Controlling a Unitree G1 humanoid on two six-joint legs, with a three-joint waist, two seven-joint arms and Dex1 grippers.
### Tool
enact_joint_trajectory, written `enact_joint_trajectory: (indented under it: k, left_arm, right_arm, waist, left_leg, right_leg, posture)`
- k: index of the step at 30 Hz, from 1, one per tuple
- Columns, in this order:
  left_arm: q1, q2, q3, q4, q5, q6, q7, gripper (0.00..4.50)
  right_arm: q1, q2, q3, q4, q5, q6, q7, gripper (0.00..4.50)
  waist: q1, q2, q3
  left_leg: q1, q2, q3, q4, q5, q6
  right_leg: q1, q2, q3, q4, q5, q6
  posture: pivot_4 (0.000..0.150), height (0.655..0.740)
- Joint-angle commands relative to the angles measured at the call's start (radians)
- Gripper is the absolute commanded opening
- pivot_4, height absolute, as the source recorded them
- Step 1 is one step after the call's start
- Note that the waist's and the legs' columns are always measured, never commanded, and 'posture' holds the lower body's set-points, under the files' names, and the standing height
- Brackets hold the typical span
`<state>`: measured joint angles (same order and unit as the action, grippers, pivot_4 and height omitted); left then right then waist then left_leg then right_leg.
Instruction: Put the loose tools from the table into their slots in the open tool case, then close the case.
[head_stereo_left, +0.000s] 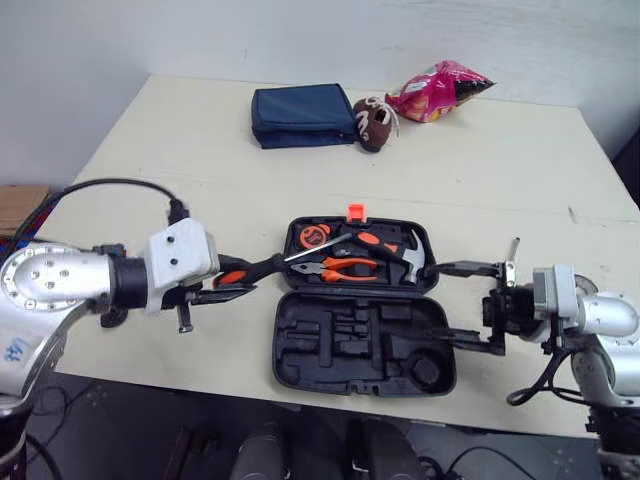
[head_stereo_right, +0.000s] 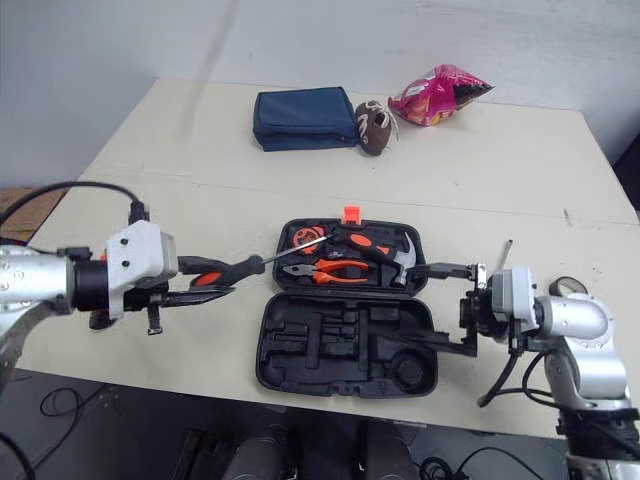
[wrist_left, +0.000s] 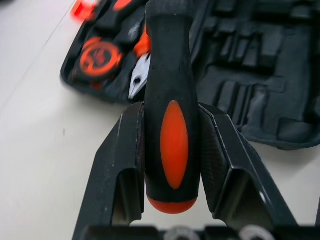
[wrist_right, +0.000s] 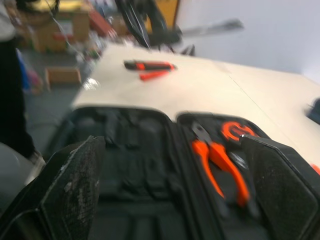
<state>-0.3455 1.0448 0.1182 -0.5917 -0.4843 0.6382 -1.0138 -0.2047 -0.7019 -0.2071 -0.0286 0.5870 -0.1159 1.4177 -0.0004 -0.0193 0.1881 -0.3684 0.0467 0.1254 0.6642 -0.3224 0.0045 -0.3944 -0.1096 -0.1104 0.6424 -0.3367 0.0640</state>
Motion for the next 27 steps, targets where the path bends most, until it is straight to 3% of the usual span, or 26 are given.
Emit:
enact_joint_trajectory:
  k: [1, 6, 10, 18, 27]
  left_arm:
    - [-0.172, -0.003, -0.210, 0.004, 0.039, 0.065, -0.067, 0.80]
    - [-0.421, -0.130, -0.522, 0.084, 0.171, 0.207, -0.047, 0.80]
    - [-0.482, -0.218, -0.663, 0.132, 0.273, 0.279, 0.013, 0.80]
    - [-0.533, -0.293, -0.730, 0.163, 0.345, 0.352, 0.052, 0.80]
    - [-0.544, -0.272, -0.797, 0.137, 0.392, 0.389, 0.029, 0.80]
  right_arm:
    - [-0.014, -0.034, -0.025, 0.019, -0.012, -0.020, 0.007, 4.50]
    - [-0.007, -0.043, -0.012, 0.022, -0.014, -0.016, 0.007, 4.50]
    - [0.036, -0.038, -0.014, -0.003, -0.012, -0.016, -0.005, 4.50]
    - [0.097, -0.045, -0.036, -0.033, -0.002, -0.021, -0.019, 4.50]
    - [0.149, -0.038, -0.058, -0.027, 0.010, -0.049, 0.001, 4.50]
  waist:
    - [0.000, 0.000, 0.000]
    - [0.008, 0.000, 0.000]
    - [0.003, 0.000, 0.000]
    - [0.004, -0.001, 0.001]
    - [0.005, -0.001, 0.001]
  left_leg:
    - [0.000, 0.000, 0.000, 0.000, 0.000, 0.000]
    - [-0.002, 0.001, 0.000, 0.003, 0.000, 0.000]
    - [-0.002, 0.001, 0.001, 0.002, 0.000, 0.000]
    - [-0.002, 0.002, 0.000, 0.005, 0.001, 0.000]
    - [-0.002, 0.002, 0.000, 0.005, 0.001, 0.000]
  right_leg:
    - [0.000, 0.001, 0.000, 0.000, 0.000, 0.000]
    - [0.000, 0.010, 0.002, 0.001, 0.001, 0.002]
    - [0.000, 0.012, 0.004, 0.002, 0.001, 0.002]
    - [0.000, 0.010, 0.005, 0.001, 0.001, 0.002]
    - [0.000, 0.010, 0.005, 0.001, 0.001, 0.002]
  posture:
    - [0.150, 0.7400]
    - [0.150, 0.7400]
    - [0.150, 0.7400]
    - [0.150, 0.7400]
    - [0.150, 0.7400]
